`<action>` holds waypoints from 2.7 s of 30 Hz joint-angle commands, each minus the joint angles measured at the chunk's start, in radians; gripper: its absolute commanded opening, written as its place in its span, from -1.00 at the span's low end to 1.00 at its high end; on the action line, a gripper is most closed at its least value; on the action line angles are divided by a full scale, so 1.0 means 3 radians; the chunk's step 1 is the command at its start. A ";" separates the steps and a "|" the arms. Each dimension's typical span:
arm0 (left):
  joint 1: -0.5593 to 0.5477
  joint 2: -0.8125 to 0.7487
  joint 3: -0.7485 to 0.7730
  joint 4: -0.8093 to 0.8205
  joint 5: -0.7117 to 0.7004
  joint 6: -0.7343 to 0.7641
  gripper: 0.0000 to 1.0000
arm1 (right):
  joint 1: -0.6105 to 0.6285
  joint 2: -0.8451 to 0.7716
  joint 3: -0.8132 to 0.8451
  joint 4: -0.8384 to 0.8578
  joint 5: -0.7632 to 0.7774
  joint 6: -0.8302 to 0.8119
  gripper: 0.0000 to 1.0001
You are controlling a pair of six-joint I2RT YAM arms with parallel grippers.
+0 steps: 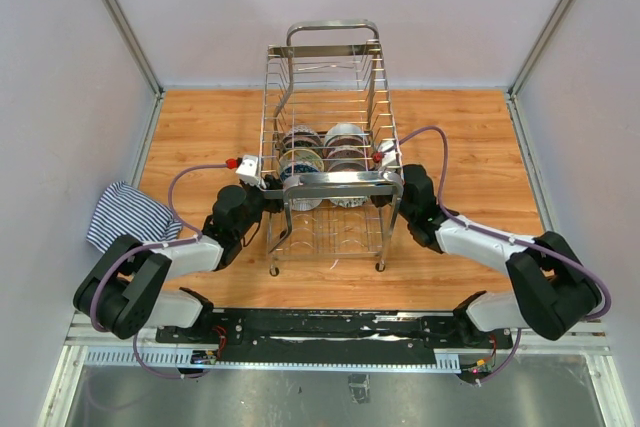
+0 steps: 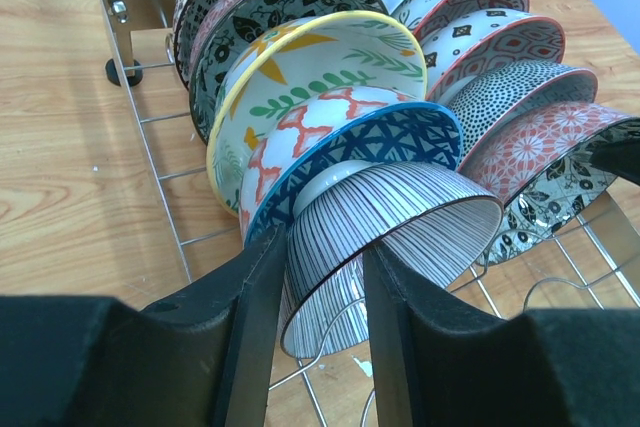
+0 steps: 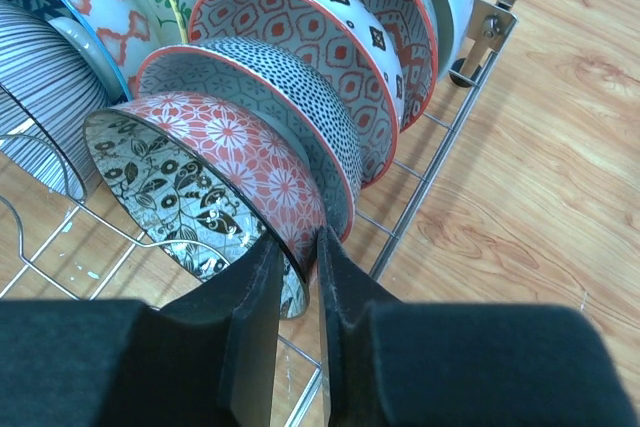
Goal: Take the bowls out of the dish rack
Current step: Pick up the bowl from the dish rack.
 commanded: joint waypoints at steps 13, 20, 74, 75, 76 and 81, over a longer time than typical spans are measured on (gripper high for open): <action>-0.0046 -0.0135 0.0008 -0.0032 -0.0053 -0.0040 -0.14 | 0.0023 -0.0282 -0.0179 0.0538 0.0505 0.0136 -0.99; -0.0049 -0.0133 -0.0004 -0.0014 -0.0064 -0.0047 -0.14 | 0.0063 -0.0265 -0.0208 0.0653 0.0708 0.0218 -0.98; -0.0046 -0.0114 -0.0056 0.0008 -0.0140 -0.0045 -0.14 | 0.0143 0.0243 -0.0180 0.1067 0.0882 0.0625 -0.73; -0.0046 -0.0119 -0.0061 0.0006 -0.0144 -0.0045 -0.13 | 0.0143 0.0249 -0.0206 0.1117 0.0888 0.0643 -0.75; -0.0046 -0.0122 -0.0061 0.0006 -0.0148 -0.0047 -0.13 | 0.0143 0.0258 -0.0230 0.1169 0.0896 0.0669 -0.77; -0.0045 -0.0147 -0.0075 0.0006 -0.0169 -0.0048 -0.13 | 0.0147 0.0321 -0.0308 0.1387 0.0913 0.0760 -0.81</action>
